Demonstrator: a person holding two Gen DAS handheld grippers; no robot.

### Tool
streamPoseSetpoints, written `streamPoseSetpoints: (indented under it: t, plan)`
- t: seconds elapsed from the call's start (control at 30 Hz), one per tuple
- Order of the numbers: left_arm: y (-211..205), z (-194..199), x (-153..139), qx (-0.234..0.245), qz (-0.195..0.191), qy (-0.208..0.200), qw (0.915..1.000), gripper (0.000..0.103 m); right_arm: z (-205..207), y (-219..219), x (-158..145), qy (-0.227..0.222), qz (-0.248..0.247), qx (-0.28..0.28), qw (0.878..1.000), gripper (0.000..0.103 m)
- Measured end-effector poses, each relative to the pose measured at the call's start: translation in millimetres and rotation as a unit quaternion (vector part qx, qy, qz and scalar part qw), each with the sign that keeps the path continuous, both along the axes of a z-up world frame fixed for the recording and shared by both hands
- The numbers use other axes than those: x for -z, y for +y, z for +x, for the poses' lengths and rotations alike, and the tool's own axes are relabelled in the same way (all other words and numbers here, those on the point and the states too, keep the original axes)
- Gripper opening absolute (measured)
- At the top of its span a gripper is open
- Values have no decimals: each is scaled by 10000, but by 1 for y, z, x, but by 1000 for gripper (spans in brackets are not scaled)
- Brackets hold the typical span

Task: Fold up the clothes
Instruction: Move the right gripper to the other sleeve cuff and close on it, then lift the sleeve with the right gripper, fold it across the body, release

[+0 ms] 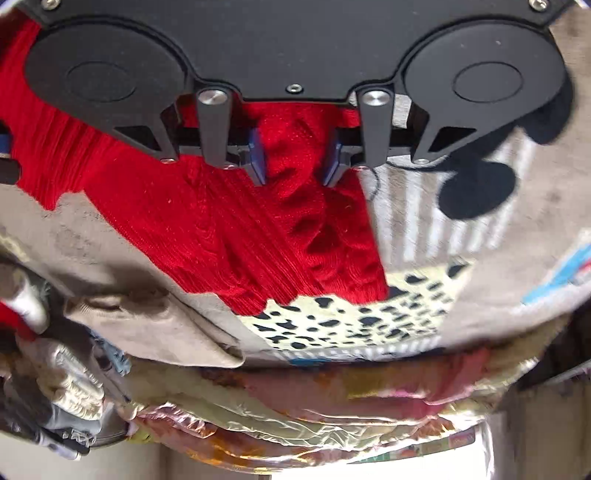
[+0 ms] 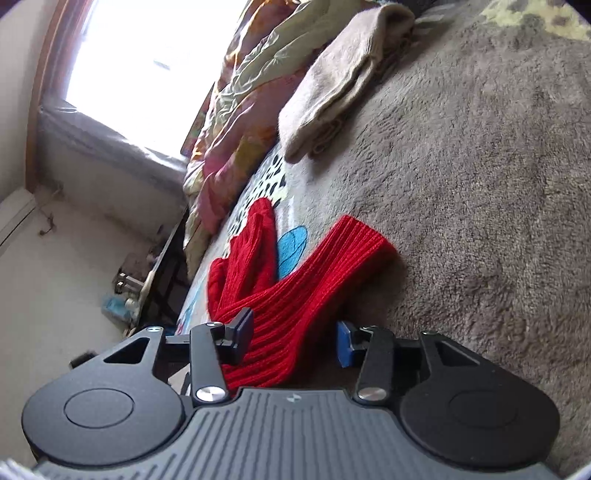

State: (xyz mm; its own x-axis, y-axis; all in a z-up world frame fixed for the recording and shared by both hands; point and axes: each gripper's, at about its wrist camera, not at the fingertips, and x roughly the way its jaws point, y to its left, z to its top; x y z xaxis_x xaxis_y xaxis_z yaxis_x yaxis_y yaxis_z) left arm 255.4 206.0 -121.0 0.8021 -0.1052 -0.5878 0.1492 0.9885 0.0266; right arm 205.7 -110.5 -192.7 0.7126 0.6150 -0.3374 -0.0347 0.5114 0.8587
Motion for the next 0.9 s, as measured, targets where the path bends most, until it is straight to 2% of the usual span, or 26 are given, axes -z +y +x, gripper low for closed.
streamPoseSetpoints:
  t: [0.1, 0.17, 0.23, 0.3, 0.33, 0.47, 0.53, 0.7, 0.8, 0.87, 0.9]
  plan:
    - [-15, -33, -17, 449, 240, -573, 9971, 32, -2, -2, 3, 68, 220, 248, 9994, 46]
    - [-25, -59, -27, 804, 229, -905, 9924, 32, -2, -4, 7, 104, 393, 370, 9985, 39]
    - [-33, -83, -35, 1170, 168, -1190, 9858, 32, 2, -6, 13, 139, 458, 399, 9981, 19]
    - [-39, -100, -36, 1600, -68, -1230, 9794, 32, 5, -9, 17, 170, 569, 466, 9971, 12]
    - [-45, -108, -34, 1823, -36, -1195, 9759, 32, 6, -10, 16, 126, 575, 494, 9970, 11]
    - [-67, -133, -18, 2509, 480, -910, 9625, 34, 0, -9, -12, -318, 403, 533, 9973, 11]
    - [-70, -140, -11, 2571, 731, -878, 9596, 40, -6, -6, -33, -582, 288, 489, 9967, 11]
    - [-58, -151, -6, 2402, 1092, -907, 9603, 41, -14, 11, -87, -983, -255, 250, 9945, 10]
    - [-55, -151, 1, 2229, 1431, -940, 9597, 41, -15, 21, -107, -1029, -397, 191, 9937, 10]
    - [-50, -151, 2, 2179, 1355, -891, 9624, 34, -12, 31, -116, -1012, -403, 160, 9939, 10]
    - [-46, -149, 1, 2127, 1236, -845, 9656, 25, -10, 35, -120, -1011, -420, 143, 9939, 10]
